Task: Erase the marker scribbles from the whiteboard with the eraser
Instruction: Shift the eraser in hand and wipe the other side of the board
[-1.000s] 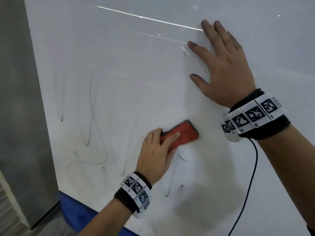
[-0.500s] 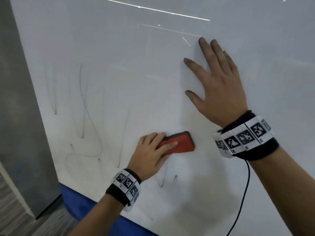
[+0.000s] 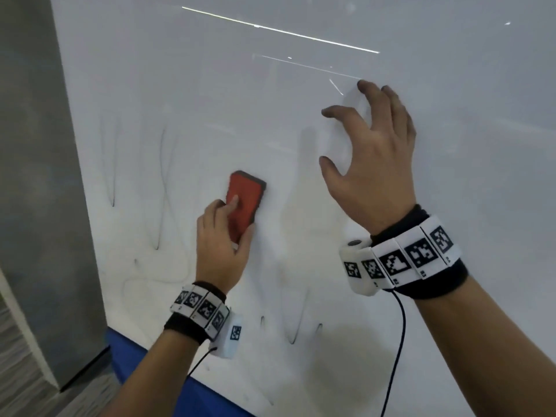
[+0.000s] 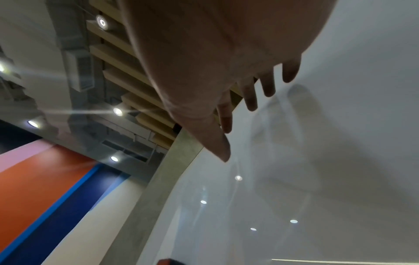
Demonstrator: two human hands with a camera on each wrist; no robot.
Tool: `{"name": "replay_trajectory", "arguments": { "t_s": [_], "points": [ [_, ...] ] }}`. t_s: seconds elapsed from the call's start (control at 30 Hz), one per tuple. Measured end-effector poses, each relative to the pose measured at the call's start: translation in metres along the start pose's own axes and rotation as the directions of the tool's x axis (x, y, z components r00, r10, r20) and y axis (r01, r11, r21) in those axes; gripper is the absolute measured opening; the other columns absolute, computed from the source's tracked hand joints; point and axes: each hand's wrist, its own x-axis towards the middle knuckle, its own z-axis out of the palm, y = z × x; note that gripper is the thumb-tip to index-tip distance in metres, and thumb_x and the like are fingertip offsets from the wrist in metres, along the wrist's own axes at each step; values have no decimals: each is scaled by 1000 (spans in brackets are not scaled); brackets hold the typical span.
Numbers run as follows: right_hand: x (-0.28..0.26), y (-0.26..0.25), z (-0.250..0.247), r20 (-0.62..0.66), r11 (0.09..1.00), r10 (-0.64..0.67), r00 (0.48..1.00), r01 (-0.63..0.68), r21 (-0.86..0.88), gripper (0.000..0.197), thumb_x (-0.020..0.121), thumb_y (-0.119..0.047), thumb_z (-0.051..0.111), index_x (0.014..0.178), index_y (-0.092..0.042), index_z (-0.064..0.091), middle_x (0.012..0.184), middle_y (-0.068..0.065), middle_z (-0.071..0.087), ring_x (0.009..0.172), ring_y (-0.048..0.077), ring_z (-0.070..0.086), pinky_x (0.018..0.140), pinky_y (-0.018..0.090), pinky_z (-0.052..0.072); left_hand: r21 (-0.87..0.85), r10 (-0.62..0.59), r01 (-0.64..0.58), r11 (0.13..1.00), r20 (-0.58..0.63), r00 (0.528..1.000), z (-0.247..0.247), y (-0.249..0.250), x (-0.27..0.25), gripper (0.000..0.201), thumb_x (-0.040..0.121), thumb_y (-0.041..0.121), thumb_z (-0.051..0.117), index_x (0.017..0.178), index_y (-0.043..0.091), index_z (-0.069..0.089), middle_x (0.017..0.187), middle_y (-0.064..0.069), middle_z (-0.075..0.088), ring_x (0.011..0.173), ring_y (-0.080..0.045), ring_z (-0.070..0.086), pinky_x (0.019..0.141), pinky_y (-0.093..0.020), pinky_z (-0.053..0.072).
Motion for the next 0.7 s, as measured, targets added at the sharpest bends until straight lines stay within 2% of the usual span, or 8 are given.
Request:
{"name": "replay_trajectory", "arguments": {
  "t_s": [0.1, 0.2, 0.33, 0.4, 0.47, 0.57, 0.67, 0.7],
  "points": [
    [18, -10, 9, 26, 996, -32, 999, 34, -84, 60, 79, -22, 74, 136, -25, 57, 161, 12, 33, 153, 40, 20, 124, 54, 17, -104, -280, 264, 959, -185, 942, -22, -31, 54, 65, 93, 37, 63, 148, 7, 44, 138, -16, 50, 122, -34, 52, 110, -52, 42],
    [27, -20, 25, 54, 978, -78, 996, 87, -192, 61, 81, -17, 73, 139, -26, 55, 165, 13, 26, 154, 44, 14, 125, 57, 11, -87, -366, 356, 931, -270, 891, -33, -49, 88, 65, 96, 35, 60, 152, 8, 42, 140, -18, 49, 123, -39, 50, 111, -33, 31],
    [31, -34, 45, 46, 967, -76, 996, 85, -239, 59, 83, -20, 72, 139, -27, 56, 168, 13, 18, 154, 48, 8, 124, 63, 7, 72, -40, 52, 996, -157, 987, -14, -23, 61, 57, 100, 33, 58, 153, 19, 41, 144, -15, 45, 125, -33, 45, 110, -37, 33],
    [36, -46, 56, 42, 969, -96, 994, 103, -225, 60, 82, -20, 73, 139, -25, 56, 168, 15, 18, 154, 47, 9, 124, 63, 8, 126, 137, -127, 984, -69, 988, -13, -24, 52, 53, 100, 34, 59, 150, 25, 42, 144, -11, 45, 127, -29, 45, 109, -39, 37],
    [42, -58, 65, 51, 966, -113, 992, 121, -227, 65, 82, -20, 74, 143, -25, 52, 168, 15, 17, 154, 48, 9, 124, 63, 7, 170, 194, -182, 969, -57, 979, -25, -35, 69, 53, 100, 35, 59, 150, 25, 44, 143, -10, 47, 125, -29, 47, 106, -41, 40],
    [49, -70, 73, 54, 962, -86, 995, 97, -254, 77, 83, -25, 75, 152, -26, 41, 169, 14, 14, 153, 50, 5, 123, 66, 4, 153, -4, 36, 988, -201, 980, -44, -58, 116, 57, 100, 34, 59, 152, 18, 43, 142, -15, 48, 119, -34, 49, 104, -40, 38],
    [50, -74, 75, 53, 960, -71, 996, 82, -268, 81, 84, -28, 73, 155, -27, 35, 169, 14, 13, 153, 51, 4, 122, 67, 4, -17, -358, 377, 926, -355, 864, -52, -72, 154, 59, 100, 33, 55, 154, 14, 40, 144, -16, 47, 120, -38, 49, 107, -44, 39],
    [49, -74, 75, 52, 959, -71, 996, 83, -272, 80, 84, -28, 73, 154, -27, 37, 169, 14, 14, 153, 51, 5, 122, 67, 5, 18, -371, 408, 913, -383, 846, -50, -69, 156, 59, 101, 33, 53, 155, 15, 39, 145, -16, 47, 120, -39, 49, 106, -49, 42]
  ]
}}
